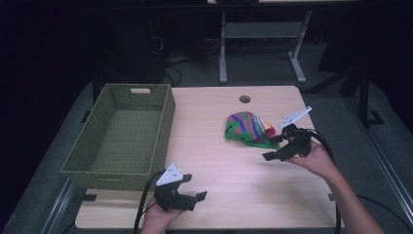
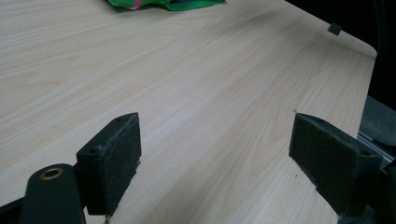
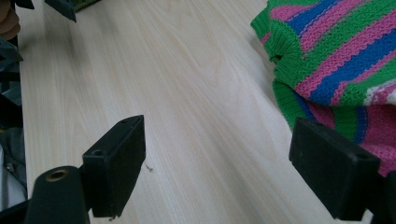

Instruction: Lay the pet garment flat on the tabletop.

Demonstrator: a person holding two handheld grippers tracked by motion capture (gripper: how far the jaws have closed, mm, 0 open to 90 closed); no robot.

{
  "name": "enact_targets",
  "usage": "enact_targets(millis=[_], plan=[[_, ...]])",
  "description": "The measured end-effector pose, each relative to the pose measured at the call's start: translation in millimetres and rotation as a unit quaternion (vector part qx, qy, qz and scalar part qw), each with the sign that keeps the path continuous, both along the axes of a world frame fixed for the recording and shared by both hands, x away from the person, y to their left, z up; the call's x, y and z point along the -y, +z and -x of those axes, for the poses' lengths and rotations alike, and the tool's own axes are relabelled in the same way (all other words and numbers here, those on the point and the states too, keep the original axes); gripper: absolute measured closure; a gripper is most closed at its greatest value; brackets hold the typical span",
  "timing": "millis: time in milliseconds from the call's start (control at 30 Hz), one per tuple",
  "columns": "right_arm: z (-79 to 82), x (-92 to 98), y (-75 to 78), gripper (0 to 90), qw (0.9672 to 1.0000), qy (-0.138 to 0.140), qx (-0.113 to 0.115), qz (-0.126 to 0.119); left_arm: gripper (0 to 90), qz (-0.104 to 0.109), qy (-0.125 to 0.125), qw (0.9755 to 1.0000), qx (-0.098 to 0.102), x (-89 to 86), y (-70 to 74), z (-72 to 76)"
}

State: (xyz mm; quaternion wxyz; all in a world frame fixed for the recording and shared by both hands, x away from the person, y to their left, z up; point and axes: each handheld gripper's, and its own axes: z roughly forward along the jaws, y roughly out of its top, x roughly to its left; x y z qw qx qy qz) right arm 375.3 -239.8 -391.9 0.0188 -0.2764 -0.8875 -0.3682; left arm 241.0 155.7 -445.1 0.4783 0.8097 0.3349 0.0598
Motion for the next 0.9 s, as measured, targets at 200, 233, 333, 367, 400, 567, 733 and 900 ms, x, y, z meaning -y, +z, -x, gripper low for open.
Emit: enact_targets(millis=[200, 233, 333, 367, 400, 567, 733, 900], plan=[[-9.5, -3.4, 2.6, 18.1, 1.0000, 0.000, -0.004, 0.000, 16.4, -0.002, -0.002, 1.0000, 0.002, 0.5, 0.0, 0.6], [-11.3, -3.9, 2.9, 18.1, 1.0000, 0.000, -0.003, 0.001, 16.4, -0.002, -0.001, 1.0000, 0.002, 0.4, 0.2, 0.6], [-15.5, -6.2, 4.8, 18.1, 1.0000, -0.002, -0.006, 0.001, 16.4, 0.000, 0.000, 1.0000, 0.000, 0.3, 0.1, 0.5], [-17.2, -6.7, 5.0, 18.2, 1.0000, -0.002, -0.005, 0.000, 16.4, 0.001, 0.000, 1.0000, 0.000, 0.3, 0.1, 0.5], [-18.5, -7.7, 5.6, 18.2, 1.0000, -0.001, -0.007, 0.000, 16.4, 0.000, -0.001, 1.0000, 0.001, 0.2, 0.3, 0.3], [-27.1, -11.2, 7.0, 18.2, 0.9999, -0.003, -0.010, 0.004, 16.4, -0.002, -0.004, 1.0000, 0.003, 0.5, 0.8, -0.2], [-34.2, -15.0, 7.7, 18.2, 0.9999, -0.004, -0.011, 0.009, 16.4, -0.002, -0.005, 1.0000, 0.003, 1.0, 0.4, -0.1], [-45.5, -21.6, 8.2, 18.2, 0.9998, -0.005, -0.011, 0.013, 16.4, -0.001, -0.005, 1.0000, 0.001, 0.4, 1.0, -0.9]])
